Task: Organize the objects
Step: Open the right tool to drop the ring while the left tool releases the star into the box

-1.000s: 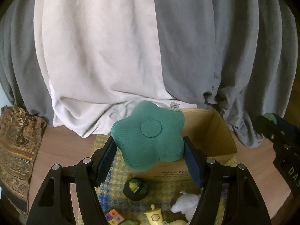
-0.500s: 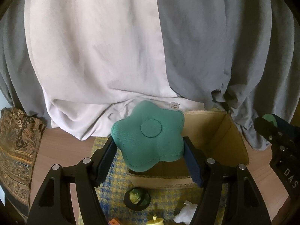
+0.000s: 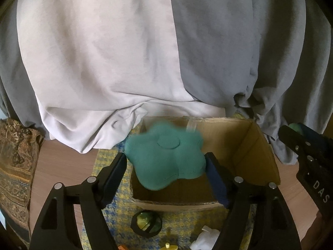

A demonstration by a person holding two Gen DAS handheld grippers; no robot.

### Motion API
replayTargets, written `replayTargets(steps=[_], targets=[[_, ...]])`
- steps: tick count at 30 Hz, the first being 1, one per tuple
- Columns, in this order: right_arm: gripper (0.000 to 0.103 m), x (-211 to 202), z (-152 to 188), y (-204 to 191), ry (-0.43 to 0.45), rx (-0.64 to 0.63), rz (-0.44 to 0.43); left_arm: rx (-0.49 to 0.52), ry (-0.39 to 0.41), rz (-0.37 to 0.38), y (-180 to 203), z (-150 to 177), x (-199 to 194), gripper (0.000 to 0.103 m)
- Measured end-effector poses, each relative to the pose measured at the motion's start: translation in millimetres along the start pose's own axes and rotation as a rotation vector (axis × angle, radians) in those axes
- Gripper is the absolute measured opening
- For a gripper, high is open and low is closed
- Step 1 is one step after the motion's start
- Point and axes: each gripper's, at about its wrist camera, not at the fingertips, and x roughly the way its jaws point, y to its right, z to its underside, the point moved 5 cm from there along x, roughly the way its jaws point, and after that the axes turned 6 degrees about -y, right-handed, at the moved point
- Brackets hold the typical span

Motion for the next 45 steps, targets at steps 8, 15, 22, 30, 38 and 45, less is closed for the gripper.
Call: replayTargets(steps=[8, 15, 22, 30, 38, 45], targets=[[0.087, -12, -3, 5, 0.05, 0.023, 0.017, -0.018, 0.028, -0.027, -5, 2, -9, 0.095], [0.092, -26, 3, 4, 0.071, 0.038, 0.009, -0.05, 0.069, -0.049, -14, 10, -28, 0.101], [0.092, -40, 13, 1, 0.091, 0.054, -0.004, -0.078, 0.107, -0.08, -26, 21, -48, 0.102], [0.092, -60, 32, -2, 0.114, 0.057, 0.005, -0.072, 0.139, -0.098, -27, 38, -63, 0.102], [0.096, -84, 54, -4, 0.135, 0.067, 0.003, -0.091, 0.152, -0.099, -31, 63, -74, 0.102], [0.096, -90, 82, -2, 0.106, 0.097, -0.024, -0.078, 0.153, -0.137, -34, 92, -81, 0.102]])
